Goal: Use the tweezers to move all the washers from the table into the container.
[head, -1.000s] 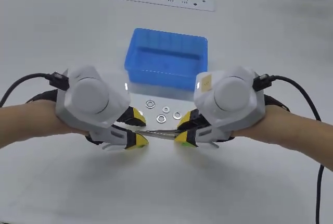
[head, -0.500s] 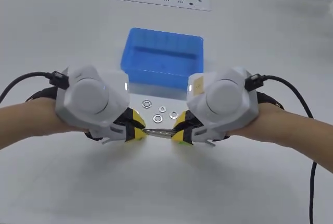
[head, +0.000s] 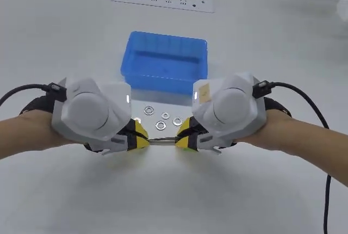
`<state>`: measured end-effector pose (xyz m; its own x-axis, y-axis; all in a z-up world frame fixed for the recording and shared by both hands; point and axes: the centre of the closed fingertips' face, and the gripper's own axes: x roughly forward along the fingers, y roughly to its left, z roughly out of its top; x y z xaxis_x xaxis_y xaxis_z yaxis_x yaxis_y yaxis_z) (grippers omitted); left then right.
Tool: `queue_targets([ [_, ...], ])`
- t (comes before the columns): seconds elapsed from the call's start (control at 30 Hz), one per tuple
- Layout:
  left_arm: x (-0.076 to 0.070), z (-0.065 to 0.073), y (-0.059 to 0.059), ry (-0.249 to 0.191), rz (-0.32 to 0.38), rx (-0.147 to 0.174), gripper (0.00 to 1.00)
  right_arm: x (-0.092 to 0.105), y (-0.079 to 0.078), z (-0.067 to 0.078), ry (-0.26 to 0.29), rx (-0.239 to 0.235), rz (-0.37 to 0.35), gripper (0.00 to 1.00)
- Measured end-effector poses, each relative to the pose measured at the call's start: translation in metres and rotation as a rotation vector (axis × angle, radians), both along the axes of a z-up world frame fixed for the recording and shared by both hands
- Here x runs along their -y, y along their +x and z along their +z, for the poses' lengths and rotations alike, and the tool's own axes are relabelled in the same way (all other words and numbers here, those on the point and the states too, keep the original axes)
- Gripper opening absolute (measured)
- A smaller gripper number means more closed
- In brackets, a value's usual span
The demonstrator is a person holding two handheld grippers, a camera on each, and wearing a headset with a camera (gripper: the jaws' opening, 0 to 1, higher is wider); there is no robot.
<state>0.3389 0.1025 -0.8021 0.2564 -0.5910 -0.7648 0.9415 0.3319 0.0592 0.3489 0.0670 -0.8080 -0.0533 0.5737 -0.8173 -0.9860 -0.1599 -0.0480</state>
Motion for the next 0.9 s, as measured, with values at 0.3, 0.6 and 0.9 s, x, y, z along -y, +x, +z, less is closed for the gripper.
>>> queue_targets([
  [0.3, 0.002, 0.023, -0.009, -0.017, -0.004, 0.01, 0.04, 0.0, -0.006, 0.007, 0.112, -0.027, -0.013, 0.08],
  [0.6, 0.019, 0.066, -0.013, -0.058, -0.075, 0.098, 0.04, -0.002, -0.012, 0.019, 0.209, 0.006, 0.001, 0.09],
  [0.9, 0.053, 0.089, -0.013, -0.144, -0.127, 0.179, 0.04, 0.006, -0.012, 0.023, 0.24, 0.056, 0.004, 0.09],
])
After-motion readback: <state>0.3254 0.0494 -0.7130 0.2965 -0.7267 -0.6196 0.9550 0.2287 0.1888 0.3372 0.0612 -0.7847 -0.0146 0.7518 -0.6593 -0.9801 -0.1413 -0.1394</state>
